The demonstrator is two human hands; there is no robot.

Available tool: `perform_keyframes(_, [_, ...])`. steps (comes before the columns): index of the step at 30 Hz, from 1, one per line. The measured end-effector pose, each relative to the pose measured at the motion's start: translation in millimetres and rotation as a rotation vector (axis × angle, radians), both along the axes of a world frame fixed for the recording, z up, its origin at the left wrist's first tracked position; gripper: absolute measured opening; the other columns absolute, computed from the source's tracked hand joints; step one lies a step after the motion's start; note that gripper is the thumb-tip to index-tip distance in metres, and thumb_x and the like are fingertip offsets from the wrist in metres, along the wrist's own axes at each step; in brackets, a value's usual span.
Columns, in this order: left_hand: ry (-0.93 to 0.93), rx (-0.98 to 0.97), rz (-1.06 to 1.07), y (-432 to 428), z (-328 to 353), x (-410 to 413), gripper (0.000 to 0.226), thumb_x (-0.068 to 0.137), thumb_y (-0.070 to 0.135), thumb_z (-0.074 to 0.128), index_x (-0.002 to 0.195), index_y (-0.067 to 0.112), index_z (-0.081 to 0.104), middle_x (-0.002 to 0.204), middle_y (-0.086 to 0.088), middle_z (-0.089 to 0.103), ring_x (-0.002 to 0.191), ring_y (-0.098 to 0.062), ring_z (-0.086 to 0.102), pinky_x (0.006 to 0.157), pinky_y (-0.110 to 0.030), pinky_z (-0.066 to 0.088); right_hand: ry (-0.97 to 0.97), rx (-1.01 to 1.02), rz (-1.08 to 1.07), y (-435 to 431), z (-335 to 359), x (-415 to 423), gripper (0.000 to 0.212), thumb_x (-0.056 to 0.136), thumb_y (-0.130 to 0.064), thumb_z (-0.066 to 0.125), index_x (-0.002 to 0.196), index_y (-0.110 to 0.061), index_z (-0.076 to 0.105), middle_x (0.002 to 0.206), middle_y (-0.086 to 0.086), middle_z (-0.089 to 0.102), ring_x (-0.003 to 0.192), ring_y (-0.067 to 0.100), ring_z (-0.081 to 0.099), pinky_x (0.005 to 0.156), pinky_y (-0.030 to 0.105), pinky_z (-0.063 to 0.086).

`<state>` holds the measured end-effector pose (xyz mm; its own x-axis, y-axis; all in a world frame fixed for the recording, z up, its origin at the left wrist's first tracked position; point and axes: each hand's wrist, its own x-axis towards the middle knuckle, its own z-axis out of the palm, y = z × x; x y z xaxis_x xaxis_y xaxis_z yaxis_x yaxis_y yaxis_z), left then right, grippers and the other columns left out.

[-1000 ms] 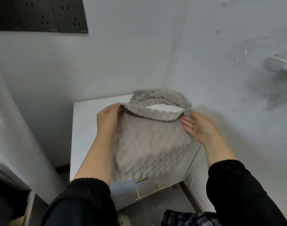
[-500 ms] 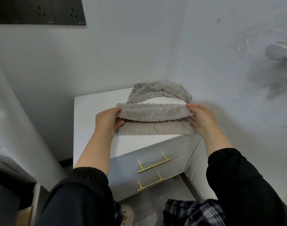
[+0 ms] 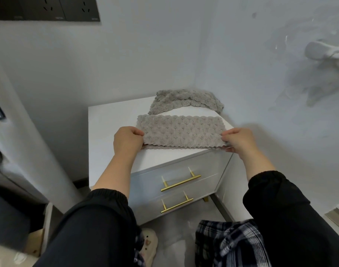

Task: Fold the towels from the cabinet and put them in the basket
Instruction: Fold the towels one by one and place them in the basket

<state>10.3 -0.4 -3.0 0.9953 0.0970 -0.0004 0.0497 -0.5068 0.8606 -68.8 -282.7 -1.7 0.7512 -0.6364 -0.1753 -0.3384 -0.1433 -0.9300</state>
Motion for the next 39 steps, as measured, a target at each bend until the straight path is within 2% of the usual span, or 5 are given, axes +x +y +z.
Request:
perform_keyframes(7, [-0.174,0.098,0.020,-7,-3,-2,0.037,0.079,-0.005,0.044,0.094,0.012,0.074,0.110,-0.006,0.069,0.098,-0.028,0.062,0.082,-0.035,0.051,-0.123,-0.193,-0.069,3,-2,0,0.022,0.077,0.000,0.066,0.069,-0.020,0.064,0.064,0.001,0.057,0.066,0.026,0.059,0.072,0.053,0.057])
perform_keyframes(13, [-0.087,0.443,0.001,-11,0,-4,0.030,0.080,0.000,0.054,0.098,0.017,0.070,0.116,-0.008,0.058,0.109,-0.030,0.051,0.079,-0.034,0.043,-0.043,-0.355,-0.053,2,-14,-2,0.018,0.081,-0.007,0.066,0.070,-0.020,0.060,0.073,-0.002,0.058,0.075,0.023,0.057,0.069,0.031,0.047])
perform_keyframes(19, [-0.488,0.650,-0.303,-35,-9,-7,0.033,0.092,0.015,0.050,0.122,0.012,0.061,0.144,-0.012,0.042,0.135,-0.033,0.029,0.105,-0.045,0.031,0.182,-0.397,-0.059,-4,-15,-5,0.033,0.081,-0.035,0.068,0.074,-0.004,0.060,0.071,0.011,0.060,0.064,0.028,0.057,0.062,0.031,0.046])
perform_keyframes(26, [-0.258,0.774,-0.587,-47,-23,-14,0.051,0.102,0.040,0.030,0.150,0.024,0.025,0.159,0.002,0.017,0.146,-0.021,0.011,0.117,-0.044,0.010,0.381,-0.239,0.097,2,-8,-13,0.051,0.089,-0.052,0.054,0.092,-0.002,0.057,0.075,0.013,0.069,0.058,0.023,0.062,0.055,0.027,0.048])
perform_keyframes(39, [-0.222,0.610,-0.501,-60,21,-33,0.040,0.094,0.044,0.046,0.072,0.016,0.064,0.072,-0.001,0.062,0.073,-0.022,0.058,0.061,-0.027,0.043,-0.275,0.350,-0.083,25,14,-12,0.019,0.090,-0.009,0.056,0.073,-0.013,0.050,0.075,0.006,0.058,0.067,0.019,0.058,0.063,0.030,0.052])
